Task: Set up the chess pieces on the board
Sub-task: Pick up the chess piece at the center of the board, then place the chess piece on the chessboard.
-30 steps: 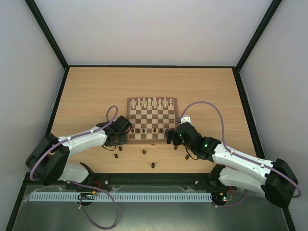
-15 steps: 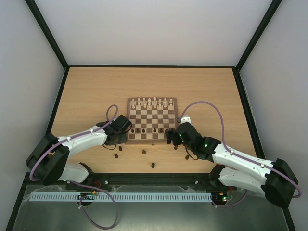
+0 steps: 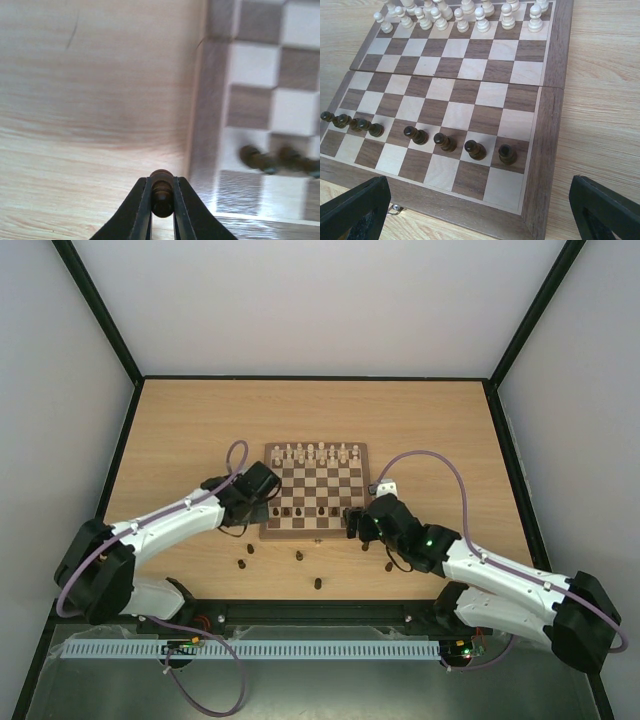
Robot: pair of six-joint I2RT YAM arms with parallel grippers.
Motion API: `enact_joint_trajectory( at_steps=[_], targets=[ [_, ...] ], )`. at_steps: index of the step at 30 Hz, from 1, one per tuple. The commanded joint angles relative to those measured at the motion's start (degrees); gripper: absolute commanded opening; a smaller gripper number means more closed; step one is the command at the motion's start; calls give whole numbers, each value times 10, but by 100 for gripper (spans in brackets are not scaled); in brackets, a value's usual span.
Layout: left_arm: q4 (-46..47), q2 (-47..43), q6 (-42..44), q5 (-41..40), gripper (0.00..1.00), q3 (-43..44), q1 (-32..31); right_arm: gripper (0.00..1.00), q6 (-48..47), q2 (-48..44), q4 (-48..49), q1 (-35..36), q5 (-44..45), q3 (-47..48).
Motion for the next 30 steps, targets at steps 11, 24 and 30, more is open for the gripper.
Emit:
enact_joint_trajectory(
  at_steps=[11, 24, 30],
  targets=[
    [-87, 82, 82, 16, 5, 234, -64, 99, 17, -84, -32, 1, 74, -14],
    [-59, 206, 94, 42, 6, 310, -128, 99, 22, -91, -39, 1, 86, -15],
    [-40, 235, 101, 48, 7, 303, -128, 99, 21, -87, -36, 1, 83, -16]
  ],
)
